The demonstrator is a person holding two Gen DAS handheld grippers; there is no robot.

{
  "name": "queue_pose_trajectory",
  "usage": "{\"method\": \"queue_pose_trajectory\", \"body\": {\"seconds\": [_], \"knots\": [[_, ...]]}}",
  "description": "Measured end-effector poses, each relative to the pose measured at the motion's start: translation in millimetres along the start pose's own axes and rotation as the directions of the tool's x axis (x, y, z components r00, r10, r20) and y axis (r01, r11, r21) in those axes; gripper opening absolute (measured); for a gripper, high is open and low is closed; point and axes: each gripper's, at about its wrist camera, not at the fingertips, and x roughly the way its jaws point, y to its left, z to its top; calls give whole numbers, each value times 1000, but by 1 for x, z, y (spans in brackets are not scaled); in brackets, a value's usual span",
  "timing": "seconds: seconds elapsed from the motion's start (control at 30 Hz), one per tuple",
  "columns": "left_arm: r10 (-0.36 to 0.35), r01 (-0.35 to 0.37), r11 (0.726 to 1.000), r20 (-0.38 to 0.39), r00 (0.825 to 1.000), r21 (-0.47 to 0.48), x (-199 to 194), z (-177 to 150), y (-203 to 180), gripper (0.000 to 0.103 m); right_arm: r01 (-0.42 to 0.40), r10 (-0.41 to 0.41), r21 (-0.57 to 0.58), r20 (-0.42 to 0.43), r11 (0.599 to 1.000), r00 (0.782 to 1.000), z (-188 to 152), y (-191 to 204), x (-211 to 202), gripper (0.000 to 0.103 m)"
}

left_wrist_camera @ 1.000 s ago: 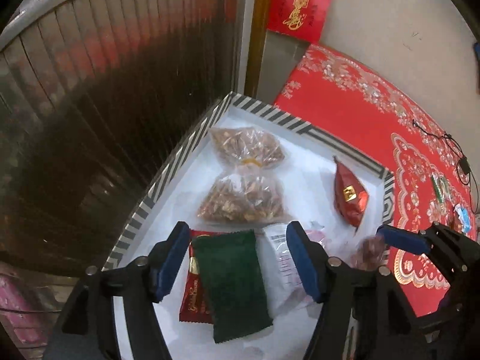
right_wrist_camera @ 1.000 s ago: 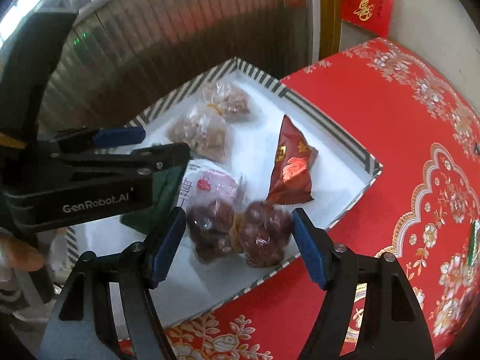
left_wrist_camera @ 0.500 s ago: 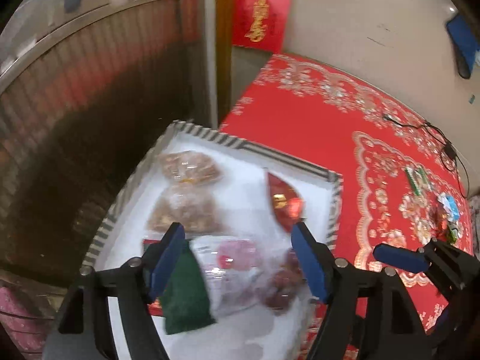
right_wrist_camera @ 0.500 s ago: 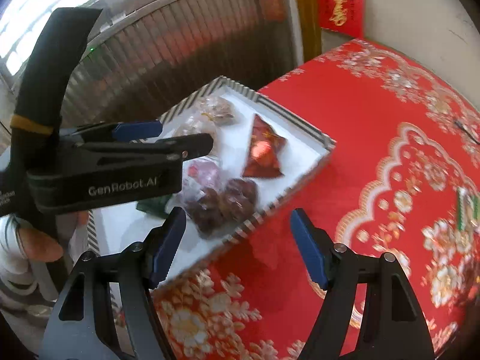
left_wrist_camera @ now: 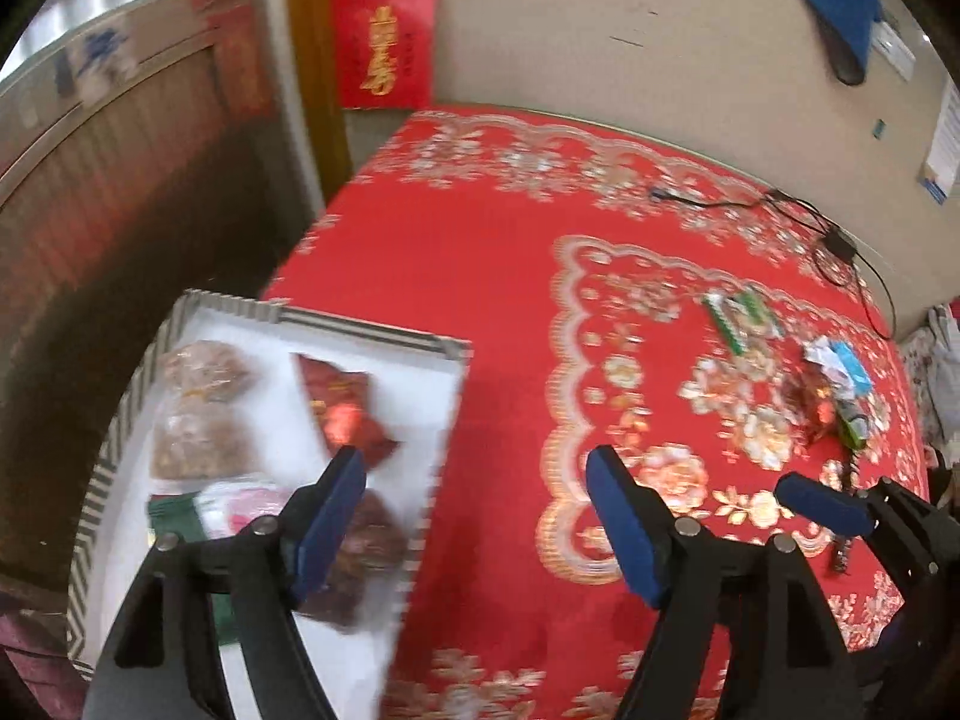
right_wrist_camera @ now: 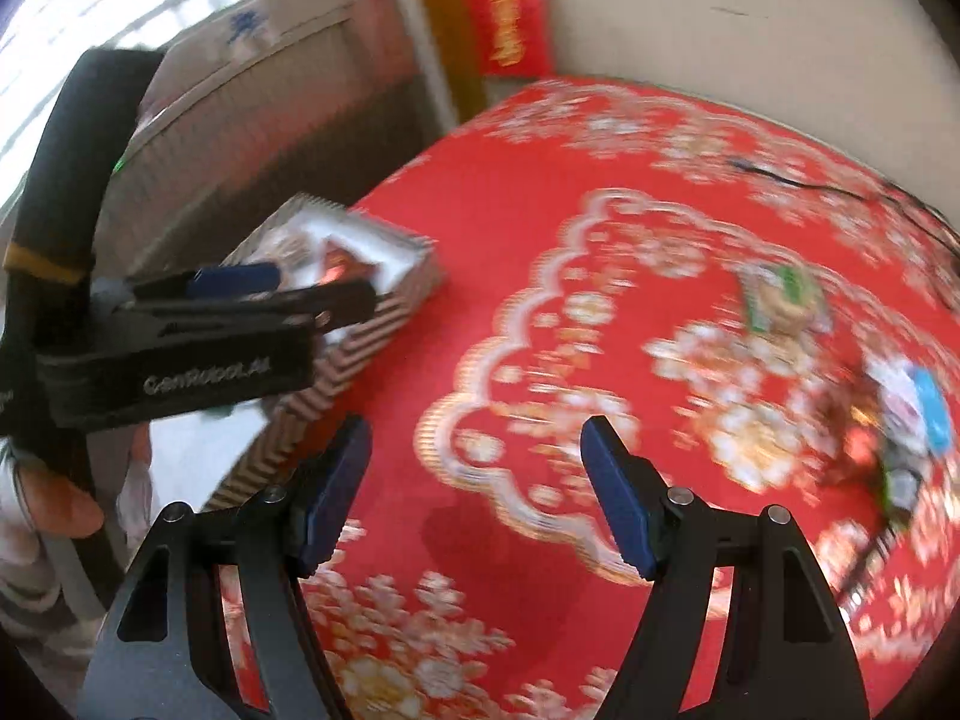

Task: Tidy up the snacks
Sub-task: 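Move both tools back over the snack pile, then grasp the round bun packet with the left tool while the right tool grasps the red-brown candy packet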

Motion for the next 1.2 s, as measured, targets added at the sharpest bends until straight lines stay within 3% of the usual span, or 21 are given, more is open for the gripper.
{"method": "queue_pose_trajectory", "body": {"seconds": [0.53,0.83,1.07,1.2], "knots": [[-64,70,992,-63,996,106,23,9,-99,78,127,-133,227,11,966,991,-63,-115,-60,73],[-100,108,989,-82,992,100,49,35,-150,78,174,-185,300,6,938,983,-88,-166,-79,73],[-131,135,990,-80,988,39,75,70,-182,78,169,-177,326,-5,930,984,-99,-195,-83,73],[-114,116,993,-93,989,6,97,91,-197,78,154,-164,335,3,930,986,-101,-205,-86,73]]}}
